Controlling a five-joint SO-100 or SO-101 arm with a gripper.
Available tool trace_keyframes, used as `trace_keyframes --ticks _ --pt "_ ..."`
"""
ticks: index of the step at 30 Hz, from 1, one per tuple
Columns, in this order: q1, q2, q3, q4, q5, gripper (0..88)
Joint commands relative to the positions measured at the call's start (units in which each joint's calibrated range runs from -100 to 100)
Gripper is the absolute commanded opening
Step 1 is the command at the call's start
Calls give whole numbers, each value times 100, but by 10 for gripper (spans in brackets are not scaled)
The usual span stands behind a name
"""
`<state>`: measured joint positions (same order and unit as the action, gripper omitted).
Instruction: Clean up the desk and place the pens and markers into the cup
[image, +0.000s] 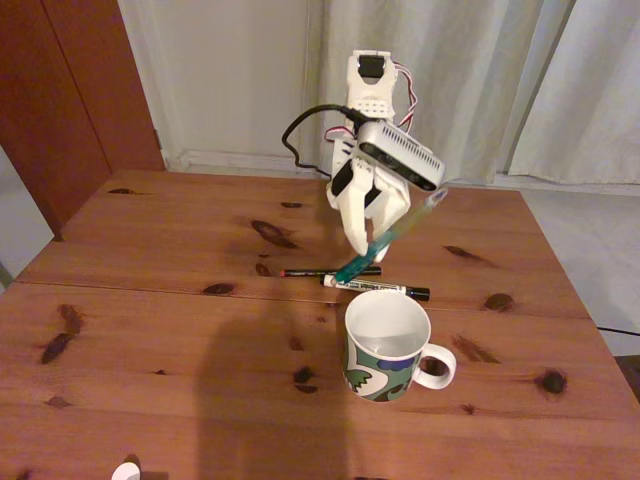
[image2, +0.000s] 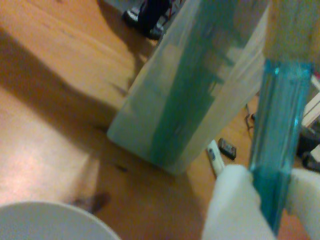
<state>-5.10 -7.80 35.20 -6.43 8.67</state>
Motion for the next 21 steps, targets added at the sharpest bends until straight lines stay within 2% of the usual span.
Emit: trace_keyframes --ticks 1,7,15,21 --pt "-162 72 -409 -170 39 8" --pt "-532 97 -346 -282 3 8" --pt "-701 147 267 -1736 -3 8" --pt "-676 163 348 -1753 29 9"
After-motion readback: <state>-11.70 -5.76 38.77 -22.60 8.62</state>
